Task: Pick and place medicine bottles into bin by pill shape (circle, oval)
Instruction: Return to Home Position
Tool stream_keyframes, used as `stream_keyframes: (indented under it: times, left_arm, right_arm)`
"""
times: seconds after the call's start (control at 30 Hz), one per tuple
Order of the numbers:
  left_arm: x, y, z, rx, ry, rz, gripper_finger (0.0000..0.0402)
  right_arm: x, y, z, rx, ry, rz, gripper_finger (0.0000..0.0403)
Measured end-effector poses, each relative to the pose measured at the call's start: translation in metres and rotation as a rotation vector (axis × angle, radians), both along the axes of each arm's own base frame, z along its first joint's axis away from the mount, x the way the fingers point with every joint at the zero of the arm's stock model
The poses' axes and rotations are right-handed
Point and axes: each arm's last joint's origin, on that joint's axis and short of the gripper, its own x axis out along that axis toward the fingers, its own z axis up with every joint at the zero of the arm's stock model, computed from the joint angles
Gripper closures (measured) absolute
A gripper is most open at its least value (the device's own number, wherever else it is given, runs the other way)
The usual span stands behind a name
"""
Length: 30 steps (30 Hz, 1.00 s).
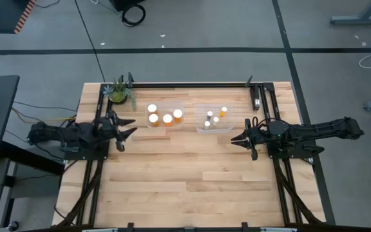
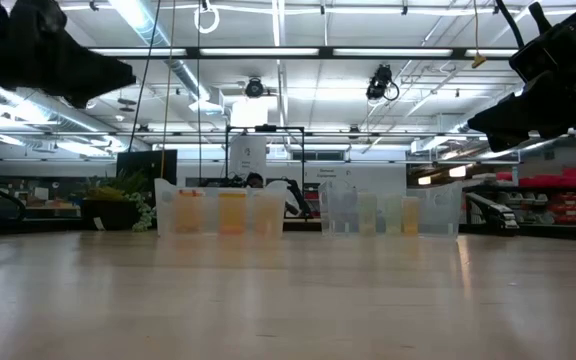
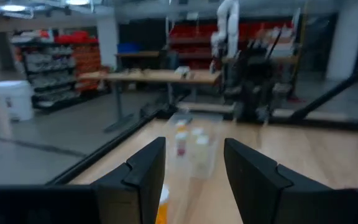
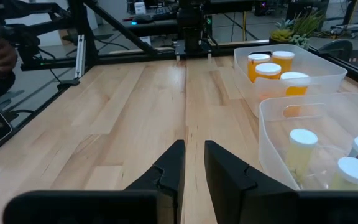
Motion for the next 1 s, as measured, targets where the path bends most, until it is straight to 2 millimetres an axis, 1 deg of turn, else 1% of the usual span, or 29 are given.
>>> stream_keyframes:
  times: [0.07,0.17,0.3,0.43,0.67,0.77,1.0]
  left_arm:
    - [0.001,0.001,-0.004,0.011,0.042,0.006,0.023]
    - [0.003,0.0,-0.012,0.027,0.06,-0.045,0.023]
    - [0.007,-0.004,-0.019,0.054,0.037,-0.185,0.023]
    - [0.007,-0.007,-0.021,0.064,0.055,-0.288,0.023]
    - [0.007,-0.007,-0.02,0.176,0.061,-0.279,0.023]
    - [0.007,-0.007,-0.017,0.18,0.03,-0.276,0.023]
    - [0.007,-0.007,-0.017,0.18,0.028,-0.276,0.023]
  right_arm:
    - [0.0,0.0,0.0,0.0,0.0,0.0,0.0334]
    - [0.0,0.0,0.0,0.0,0.002,0.0,0.0334]
    - [0.0,0.0,-0.001,0.0,0.006,0.0,0.0334]
    - [0.0,0.0,-0.001,0.0,0.009,0.0,0.0334]
    - [0.0,0.0,-0.001,0.0,0.01,0.0,0.0334]
    - [0.0,0.0,-0.001,0.0,0.01,0.0,0.0334]
    - [0.0,0.0,-0.001,0.0,0.01,0.0,0.0334]
